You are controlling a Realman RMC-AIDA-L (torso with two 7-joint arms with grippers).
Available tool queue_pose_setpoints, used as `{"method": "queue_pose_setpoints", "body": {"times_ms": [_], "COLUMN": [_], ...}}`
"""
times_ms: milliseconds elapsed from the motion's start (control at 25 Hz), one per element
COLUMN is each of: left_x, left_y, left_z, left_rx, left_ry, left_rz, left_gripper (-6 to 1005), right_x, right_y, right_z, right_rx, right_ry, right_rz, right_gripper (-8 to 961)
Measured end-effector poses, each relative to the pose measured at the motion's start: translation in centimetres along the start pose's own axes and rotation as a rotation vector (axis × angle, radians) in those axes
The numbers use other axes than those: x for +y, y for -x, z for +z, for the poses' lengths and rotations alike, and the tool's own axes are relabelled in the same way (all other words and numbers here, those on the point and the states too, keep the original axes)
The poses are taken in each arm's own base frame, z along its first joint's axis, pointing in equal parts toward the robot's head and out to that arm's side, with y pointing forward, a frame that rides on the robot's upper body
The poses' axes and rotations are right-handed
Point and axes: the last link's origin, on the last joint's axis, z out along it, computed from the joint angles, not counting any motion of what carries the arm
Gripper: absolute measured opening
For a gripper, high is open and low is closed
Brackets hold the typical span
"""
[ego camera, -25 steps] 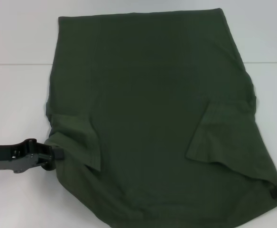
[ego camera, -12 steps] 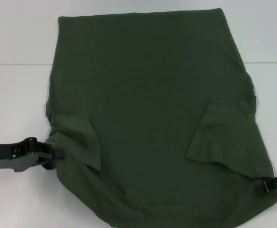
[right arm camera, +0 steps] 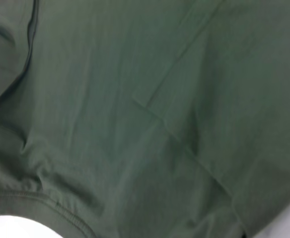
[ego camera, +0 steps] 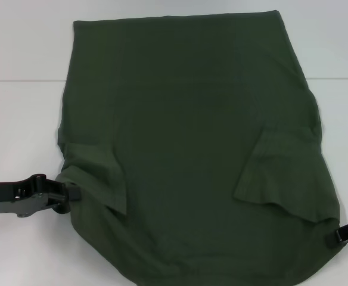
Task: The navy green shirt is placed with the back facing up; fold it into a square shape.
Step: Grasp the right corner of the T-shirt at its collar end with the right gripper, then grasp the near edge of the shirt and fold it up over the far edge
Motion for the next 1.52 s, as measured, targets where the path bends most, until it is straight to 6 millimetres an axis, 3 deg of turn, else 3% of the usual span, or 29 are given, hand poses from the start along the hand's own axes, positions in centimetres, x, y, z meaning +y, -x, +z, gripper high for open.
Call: {"method": "queue_pose_setpoints", "body": {"times_ms": [360, 640, 1160, 1320, 1520], "left_x": [0.1, -0.2, -0.1, 0.2, 2.8], "left_y": [0.3, 2.1, 6.2, 5.1, 1.0], "left_z": [0.1, -1.1, -3.1, -2.7, -1.4], "left_rx": [-0.022, -0.114, -0.277, -0.239, -0.110], "left_ry": [0.008, 0.006, 0.094, 0.098, 0.194], "left_rz": [0.013, 0.015, 0.020, 0.036, 0.047], "left_gripper": [17, 18, 18, 18, 18], "right_x": [-0.5, -0.5, -0.7, -0.9, 0.9], "right_y": [-0.4, -1.4, -5.6, -4.8, -1.4], "right_z": [-0.4, -1.3, -2.4, -2.7, -3.6], "right_rx": [-0.010, 0.021, 0.104, 0.014, -0.172], "right_ry": [-0.003, 0.035, 0.125, 0.141, 0.245], "right_rz": [0.016, 0.013, 0.043, 0.061, 0.015], "right_gripper": [227, 55, 59, 60, 62]}}
